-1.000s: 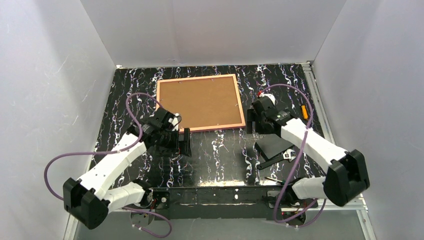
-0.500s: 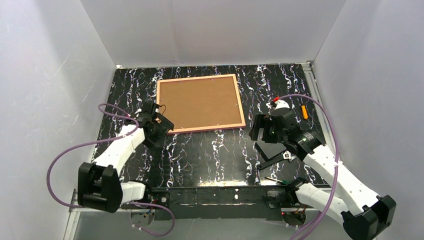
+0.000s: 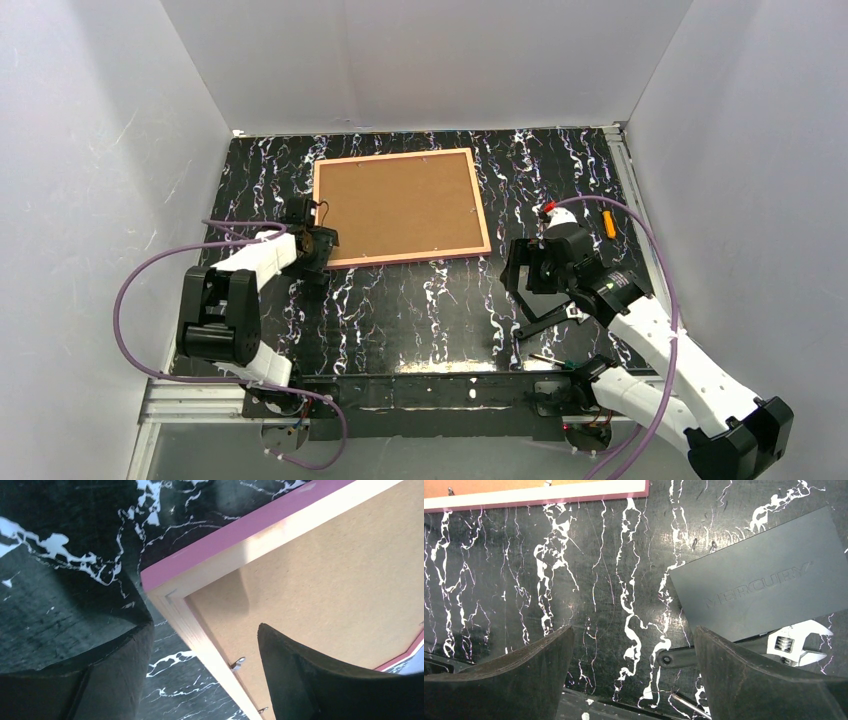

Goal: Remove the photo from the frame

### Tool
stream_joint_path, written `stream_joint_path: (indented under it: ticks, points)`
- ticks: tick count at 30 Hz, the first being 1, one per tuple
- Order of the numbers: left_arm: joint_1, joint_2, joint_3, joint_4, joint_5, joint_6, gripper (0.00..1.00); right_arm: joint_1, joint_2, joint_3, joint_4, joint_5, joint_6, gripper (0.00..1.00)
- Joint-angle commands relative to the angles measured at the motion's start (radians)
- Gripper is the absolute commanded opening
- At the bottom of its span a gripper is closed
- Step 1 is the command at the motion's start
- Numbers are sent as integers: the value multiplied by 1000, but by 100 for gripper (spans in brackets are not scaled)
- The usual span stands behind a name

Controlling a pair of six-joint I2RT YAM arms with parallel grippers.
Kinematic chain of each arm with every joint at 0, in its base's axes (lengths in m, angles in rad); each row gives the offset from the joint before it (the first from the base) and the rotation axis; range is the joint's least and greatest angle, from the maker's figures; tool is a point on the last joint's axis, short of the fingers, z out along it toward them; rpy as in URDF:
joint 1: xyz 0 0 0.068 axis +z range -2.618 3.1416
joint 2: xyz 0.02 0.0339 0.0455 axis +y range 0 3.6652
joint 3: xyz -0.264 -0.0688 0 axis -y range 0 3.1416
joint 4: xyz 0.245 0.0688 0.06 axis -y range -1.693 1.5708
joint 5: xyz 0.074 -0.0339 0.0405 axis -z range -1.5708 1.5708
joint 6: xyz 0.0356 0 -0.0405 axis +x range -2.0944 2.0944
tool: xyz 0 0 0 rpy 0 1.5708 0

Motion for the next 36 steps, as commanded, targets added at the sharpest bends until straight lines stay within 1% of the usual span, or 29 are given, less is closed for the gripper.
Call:
stream_joint_path:
  ticks: [1, 4, 7, 12, 13, 15, 19, 20, 22, 24, 26, 27, 28, 30, 31, 33, 36]
  points:
    - [0, -10, -54, -11, -75, -75, 68, 1, -9, 0, 21, -28, 2, 96]
    - [0, -33, -90, -71, -79, -128, 57, 1, -19, -1, 10, -36, 15, 96]
    - [0, -47, -130, -88, -79, -157, 48, 1, -33, -2, 14, -34, 19, 96]
    - [4, -55, -149, -131, -89, -140, 32, 0, -49, 9, -4, -29, 22, 96]
    - [9, -50, -147, -147, -86, -130, 31, 1, -51, 12, -10, -30, 25, 96]
    - [22, -45, -142, -171, -73, -94, 19, 1, -58, 15, -19, -34, 33, 96]
    - [37, -63, -128, -228, -88, 20, 7, 0, -82, 8, -33, -33, 44, 96]
    - [40, -80, -126, -248, -94, 49, 2, 0, -92, 5, -36, -32, 44, 96]
    - [50, -114, -132, -290, -101, 115, 0, 1, -100, 1, -44, -28, 46, 96]
    - [59, -174, -145, -342, -99, 196, 0, 1, -107, -9, -45, -31, 48, 96]
    - [61, -289, -172, -422, -54, 347, 0, 1, -96, -28, -29, -67, 45, 96]
    - [61, -345, -193, -461, -42, 384, 0, 1, -88, -36, -20, -99, 37, 96]
    - [61, -381, -210, -486, -28, 403, 0, 1, -83, -41, -15, -119, 32, 96]
    - [61, -561, -279, -586, -12, 415, 0, 2, -87, -56, -17, -153, 42, 96]
    - [61, -614, -308, -604, 0, 397, 0, 2, -99, -61, -17, -153, 47, 96]
    - [61, -645, -332, -600, 3, 382, 0, 2, -107, -70, -17, -153, 53, 96]
    - [62, -626, -333, -578, -16, 371, 0, 2, -115, -76, -17, -154, 59, 96]
